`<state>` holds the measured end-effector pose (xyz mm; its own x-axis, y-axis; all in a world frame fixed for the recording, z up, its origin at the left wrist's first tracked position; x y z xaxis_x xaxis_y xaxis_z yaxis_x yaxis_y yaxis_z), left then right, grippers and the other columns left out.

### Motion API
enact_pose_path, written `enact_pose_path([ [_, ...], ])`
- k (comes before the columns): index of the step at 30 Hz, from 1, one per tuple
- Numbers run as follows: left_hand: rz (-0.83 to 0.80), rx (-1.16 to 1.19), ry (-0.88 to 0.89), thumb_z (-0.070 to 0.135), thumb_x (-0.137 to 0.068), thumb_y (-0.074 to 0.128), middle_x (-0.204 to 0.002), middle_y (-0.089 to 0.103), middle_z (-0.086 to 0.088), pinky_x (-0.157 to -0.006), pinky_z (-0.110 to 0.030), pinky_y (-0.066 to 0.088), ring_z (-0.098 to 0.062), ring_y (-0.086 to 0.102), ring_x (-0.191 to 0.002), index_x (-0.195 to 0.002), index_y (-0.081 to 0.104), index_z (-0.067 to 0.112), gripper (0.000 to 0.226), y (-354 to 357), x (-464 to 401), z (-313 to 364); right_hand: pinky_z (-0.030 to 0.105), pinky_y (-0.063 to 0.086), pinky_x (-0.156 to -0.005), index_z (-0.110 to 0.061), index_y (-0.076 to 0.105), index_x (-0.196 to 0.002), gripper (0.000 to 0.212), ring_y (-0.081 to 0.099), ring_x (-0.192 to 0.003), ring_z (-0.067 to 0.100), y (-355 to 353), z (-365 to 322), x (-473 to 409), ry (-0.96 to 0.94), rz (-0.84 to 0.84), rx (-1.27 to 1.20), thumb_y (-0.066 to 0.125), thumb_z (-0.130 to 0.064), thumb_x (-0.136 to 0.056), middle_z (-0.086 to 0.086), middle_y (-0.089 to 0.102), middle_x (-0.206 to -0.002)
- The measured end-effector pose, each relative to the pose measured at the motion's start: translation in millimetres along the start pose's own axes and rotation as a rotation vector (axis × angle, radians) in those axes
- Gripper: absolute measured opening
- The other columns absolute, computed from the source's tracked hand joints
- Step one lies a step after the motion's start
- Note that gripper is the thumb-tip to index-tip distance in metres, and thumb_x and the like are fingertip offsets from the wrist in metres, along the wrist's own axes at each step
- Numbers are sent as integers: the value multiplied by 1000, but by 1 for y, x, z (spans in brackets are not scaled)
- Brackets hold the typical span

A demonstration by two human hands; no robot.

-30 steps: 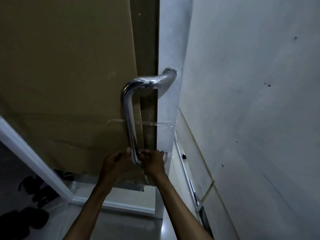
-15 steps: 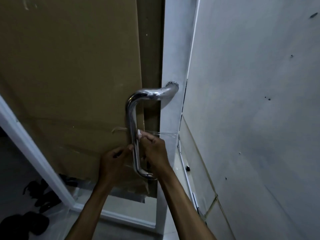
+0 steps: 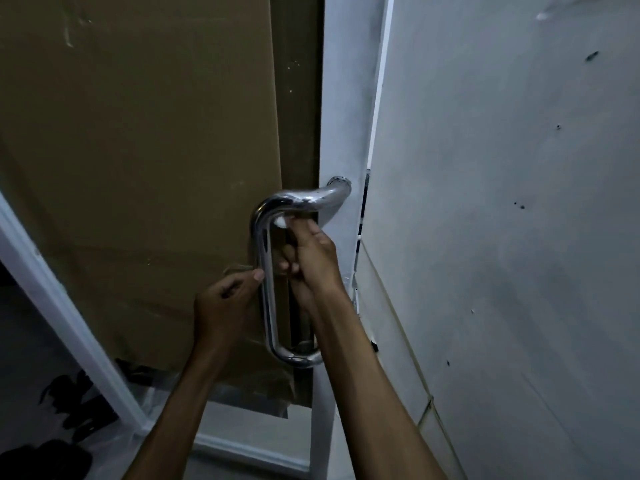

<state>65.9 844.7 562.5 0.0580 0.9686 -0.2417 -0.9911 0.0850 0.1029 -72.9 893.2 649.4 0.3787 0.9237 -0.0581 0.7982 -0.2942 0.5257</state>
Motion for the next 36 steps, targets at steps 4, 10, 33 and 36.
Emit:
enact_pose_path([
  [4, 8, 6, 47, 21, -91, 79, -92, 81, -2, -81, -32, 55, -9, 70, -83, -96, 83, 12, 10, 1, -1, 10, 25, 39, -44, -15, 74, -111, 19, 43, -45, 8, -1, 4, 0, -51, 35, 165, 65, -28, -102, 1, 59, -69],
  [10, 30, 5, 52, 21, -92, 78, -86, 80, 4, -79, -30, 56, -7, 70, -79, -93, 81, 18, 4, 2, -3, 11, 25, 43, -43, -23, 75, -114, 17, 54, -50, 11, -2, 6, 6, -68, 49, 218, 65, -30, -102, 7, 68, -82],
  [33, -151, -26, -131, 44, -112, 33, -95, 77, 0, -70, -31, 40, -12, 56, -77, -108, 76, 23, 48, -4, -25, 32, 28, 59, -69, -28, 54, -151, 48, 73, -107, 9, -17, 14, 22, -1298, -212, 1434, 58, -11, -107, -16, 44, -160],
  [36, -181, -32, -134, 42, -112, 32, -83, 76, 8, -65, -26, 40, -10, 56, -73, -101, 77, 26, 48, -6, -27, 38, 30, 61, -83, -28, 58, -148, 46, 67, -122, 8, -25, 41, 24, -1165, -193, 1362, 65, -16, -104, -11, 51, -155],
])
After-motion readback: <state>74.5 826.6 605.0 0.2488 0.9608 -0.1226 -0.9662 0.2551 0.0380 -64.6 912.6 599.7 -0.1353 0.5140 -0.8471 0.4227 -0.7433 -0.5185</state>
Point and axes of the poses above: each hand's wrist, its own x-axis away from the middle knuckle, its own y-axis out of the palm, z = x × y, the point moved 4 cm from there along -x, towards the middle knuckle
